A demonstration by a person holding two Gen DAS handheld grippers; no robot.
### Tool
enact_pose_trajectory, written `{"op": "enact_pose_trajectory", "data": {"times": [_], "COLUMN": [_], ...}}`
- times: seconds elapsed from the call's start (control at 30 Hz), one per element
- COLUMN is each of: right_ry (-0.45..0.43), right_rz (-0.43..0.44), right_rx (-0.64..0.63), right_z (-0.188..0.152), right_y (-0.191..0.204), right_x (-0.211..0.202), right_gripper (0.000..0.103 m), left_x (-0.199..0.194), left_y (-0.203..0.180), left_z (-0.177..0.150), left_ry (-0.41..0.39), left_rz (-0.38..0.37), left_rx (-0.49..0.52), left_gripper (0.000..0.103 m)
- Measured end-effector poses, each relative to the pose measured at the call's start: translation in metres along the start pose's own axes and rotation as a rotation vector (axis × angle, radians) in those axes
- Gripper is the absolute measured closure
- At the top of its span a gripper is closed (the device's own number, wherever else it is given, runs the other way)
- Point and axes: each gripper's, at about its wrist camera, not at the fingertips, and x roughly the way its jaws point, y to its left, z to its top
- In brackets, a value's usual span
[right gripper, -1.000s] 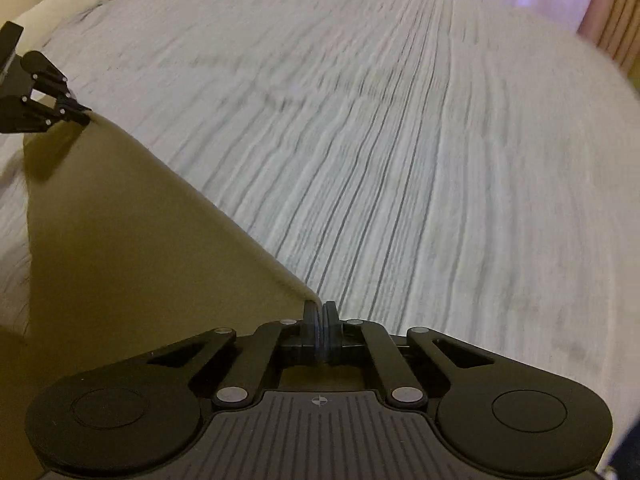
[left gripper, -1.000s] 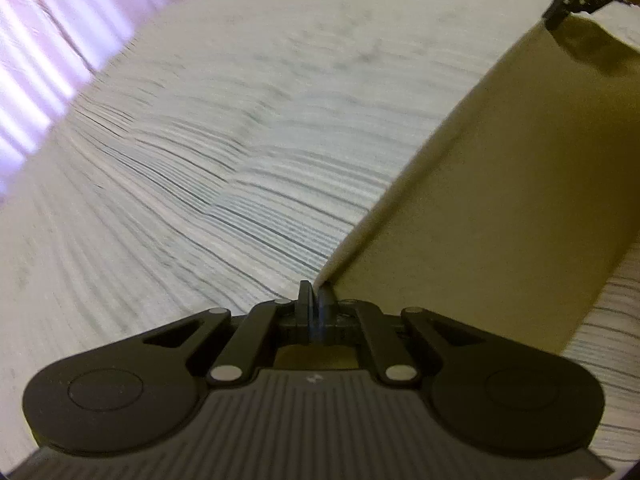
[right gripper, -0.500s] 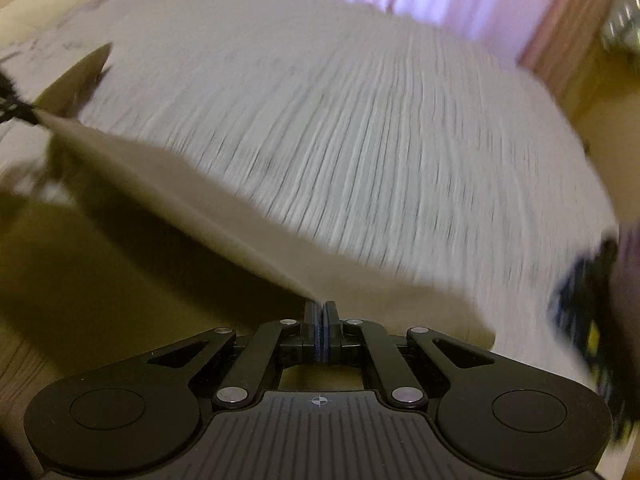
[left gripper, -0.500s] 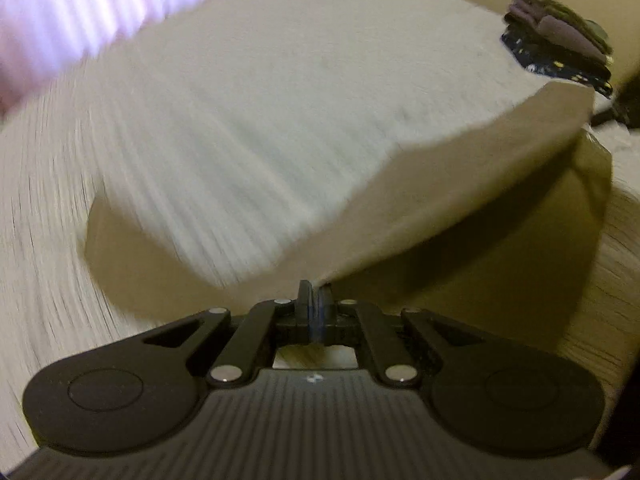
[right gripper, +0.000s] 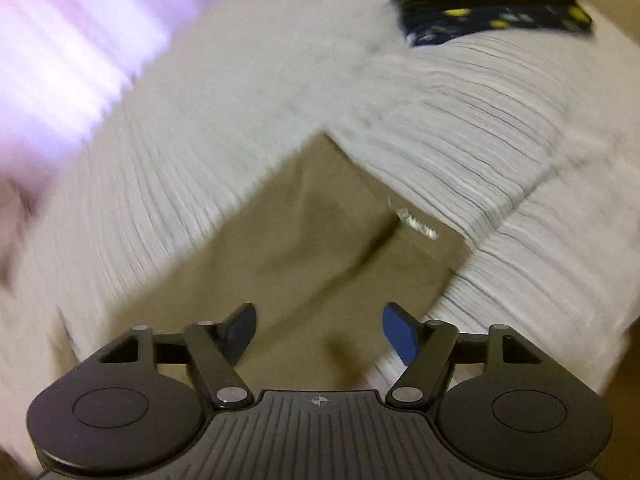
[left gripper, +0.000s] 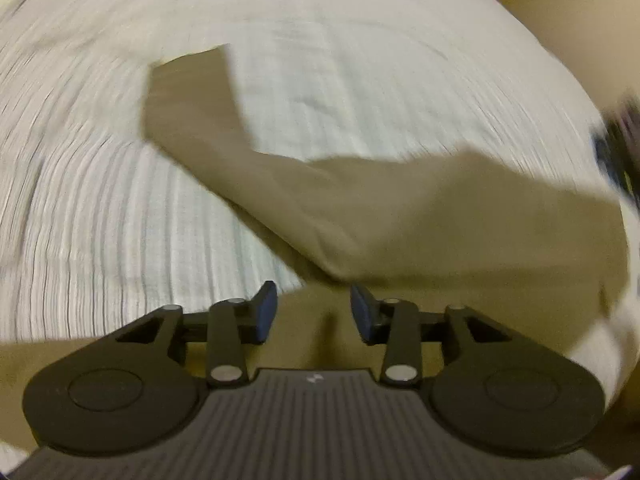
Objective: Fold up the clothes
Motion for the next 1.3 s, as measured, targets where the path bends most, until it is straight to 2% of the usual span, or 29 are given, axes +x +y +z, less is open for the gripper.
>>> {"op": "enact_pose_trajectory", "data": {"times": [0.07,0.17,0.27,0.43,0.63,0.67,0.73,0.8,0.83,0.87,0.9,0.93,1.07,1.13,1.17,1.23,1.3], "right_ry": [-0.016,-0.040,-0.061,-0.075,-0.076,-0.074,-0.074,-0.071,-0.070,-0.070,-0.071,-0.077,-0.125,-0.150,-0.159,-0.140,-0.115], "right_rz": [0.059,0.125,0.143,0.139,0.127,0.129,0.126,0.122,0.120,0.119,0.119,0.118,0.131,0.165,0.172,0.137,0.096], "right_rx": [0.102,0.238,0.320,0.367,0.371,0.368,0.360,0.349,0.343,0.334,0.323,0.307,0.222,0.186,0.168,0.148,0.136], "right_z": [0.010,0.022,0.025,0.035,0.040,0.041,0.038,0.033,0.032,0.033,0.034,0.036,0.043,0.043,0.042,0.037,0.032], "right_y": [-0.007,-0.022,-0.036,-0.048,-0.057,-0.057,-0.059,-0.062,-0.063,-0.062,-0.062,-0.062,-0.053,-0.050,-0.051,-0.060,-0.070], "right_x": [0.006,0.018,0.026,0.036,0.047,0.050,0.052,0.051,0.050,0.049,0.049,0.047,0.028,0.009,-0.001,-0.007,-0.008], "right_gripper": [0.033,0.033,0.047,0.048,0.049,0.049,0.057,0.057,0.061,0.069,0.090,0.095,0.097,0.098,0.098,0.098,0.098], "left_x": [0.008,0.022,0.035,0.042,0.043,0.043,0.045,0.047,0.047,0.046,0.042,0.038,-0.012,-0.042,-0.051,-0.050,-0.039], "left_y": [0.011,0.019,0.024,0.024,0.024,0.024,0.022,0.021,0.020,0.020,0.019,0.018,0.005,-0.005,-0.009,-0.010,-0.007], "left_z": [0.011,0.021,0.026,0.018,0.008,0.008,0.008,0.008,0.009,0.009,0.009,0.010,-0.003,-0.024,-0.037,-0.062,-0.083], "left_ry": [-0.003,0.009,0.036,0.052,0.016,0.012,0.005,-0.004,-0.008,-0.014,-0.031,-0.049,-0.220,-0.310,-0.323,-0.266,-0.195], "left_rz": [0.014,-0.004,-0.017,-0.017,-0.007,-0.001,0.016,0.030,0.031,0.024,0.021,0.019,0.006,0.022,0.044,0.077,0.098], "left_rx": [-0.120,-0.250,-0.348,-0.404,-0.451,-0.451,-0.444,-0.446,-0.448,-0.449,-0.449,-0.445,-0.364,-0.290,-0.259,-0.240,-0.269], "left_gripper": [0.065,0.065,0.065,0.065,0.066,0.068,0.071,0.081,0.092,0.098,0.099,0.100,0.101,0.101,0.101,0.100,0.100]}}
